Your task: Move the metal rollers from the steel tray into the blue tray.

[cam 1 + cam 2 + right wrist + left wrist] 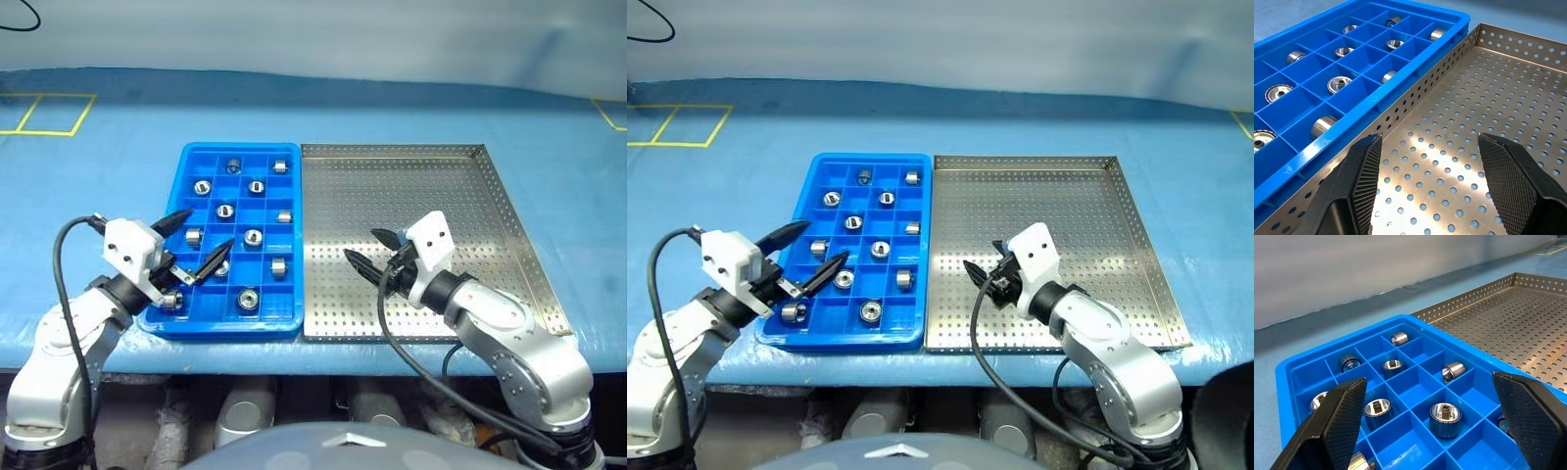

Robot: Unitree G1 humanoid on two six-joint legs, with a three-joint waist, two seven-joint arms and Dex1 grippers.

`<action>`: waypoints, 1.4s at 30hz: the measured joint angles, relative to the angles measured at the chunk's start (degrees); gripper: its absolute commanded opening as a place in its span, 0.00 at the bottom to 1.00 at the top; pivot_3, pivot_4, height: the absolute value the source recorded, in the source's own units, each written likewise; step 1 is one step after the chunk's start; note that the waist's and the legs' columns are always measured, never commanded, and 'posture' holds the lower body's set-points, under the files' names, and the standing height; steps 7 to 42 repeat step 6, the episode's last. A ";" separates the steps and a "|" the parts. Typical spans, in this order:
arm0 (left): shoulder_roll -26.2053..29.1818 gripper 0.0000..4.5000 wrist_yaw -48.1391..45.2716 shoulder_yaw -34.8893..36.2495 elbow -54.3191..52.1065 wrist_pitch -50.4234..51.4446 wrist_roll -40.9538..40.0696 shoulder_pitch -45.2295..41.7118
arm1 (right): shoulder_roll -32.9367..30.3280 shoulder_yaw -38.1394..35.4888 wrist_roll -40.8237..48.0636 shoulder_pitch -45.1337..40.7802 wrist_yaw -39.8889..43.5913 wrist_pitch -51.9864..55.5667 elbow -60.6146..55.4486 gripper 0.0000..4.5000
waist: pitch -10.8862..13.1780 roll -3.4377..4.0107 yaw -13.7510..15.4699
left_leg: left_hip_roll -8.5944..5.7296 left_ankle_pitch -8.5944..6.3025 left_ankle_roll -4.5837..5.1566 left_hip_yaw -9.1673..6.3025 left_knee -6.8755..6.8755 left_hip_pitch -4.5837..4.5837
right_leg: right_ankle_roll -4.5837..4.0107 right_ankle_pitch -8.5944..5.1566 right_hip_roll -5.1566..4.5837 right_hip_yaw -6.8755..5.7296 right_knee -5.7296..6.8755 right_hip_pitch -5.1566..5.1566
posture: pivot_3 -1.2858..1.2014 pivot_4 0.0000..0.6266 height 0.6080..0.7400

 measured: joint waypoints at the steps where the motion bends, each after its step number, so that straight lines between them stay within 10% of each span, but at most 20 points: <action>1: -0.24 1.00 -0.01 -0.20 0.00 0.00 -0.02 0.12 | -0.03 -0.03 -0.01 0.02 -0.07 0.00 0.00 0.73 | 0.00 0.00 -0.02 | 0.00 0.00 0.00 0.00 0.00 -0.01 | 0.00 0.00 0.00 0.00 0.00 -0.01 | 0.58 0.24 1.00; 42: -0.37 1.00 0.00 -1.40 0.00 0.32 -0.24 -0.54 | -0.20 -0.59 0.00 2.20 -1.33 0.16 -1.49 0.73 | 0.00 0.00 -0.11 | 0.01 -0.01 0.01 -0.01 0.01 -0.02 | -0.02 -0.02 0.00 0.00 -0.01 0.00 | 0.56 0.24 1.00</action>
